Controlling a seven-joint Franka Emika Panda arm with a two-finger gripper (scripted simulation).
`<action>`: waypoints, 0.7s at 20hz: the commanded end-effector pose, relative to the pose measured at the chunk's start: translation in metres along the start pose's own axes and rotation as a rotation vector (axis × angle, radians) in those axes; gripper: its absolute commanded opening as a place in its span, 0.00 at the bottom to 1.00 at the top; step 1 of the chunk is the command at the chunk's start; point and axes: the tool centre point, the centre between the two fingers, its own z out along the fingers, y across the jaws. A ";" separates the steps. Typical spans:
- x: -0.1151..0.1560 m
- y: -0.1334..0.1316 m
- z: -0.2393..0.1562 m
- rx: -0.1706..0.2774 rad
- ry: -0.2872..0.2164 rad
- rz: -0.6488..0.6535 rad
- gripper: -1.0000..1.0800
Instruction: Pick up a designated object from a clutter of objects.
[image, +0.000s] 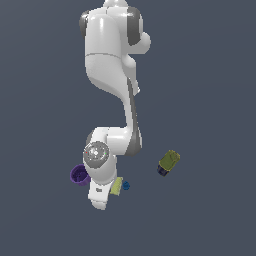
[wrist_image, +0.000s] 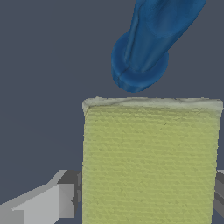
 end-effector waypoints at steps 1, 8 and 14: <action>0.000 0.000 0.000 0.000 0.000 0.000 0.00; 0.002 -0.003 -0.004 0.000 0.000 0.000 0.00; 0.011 -0.013 -0.017 0.000 0.000 0.000 0.00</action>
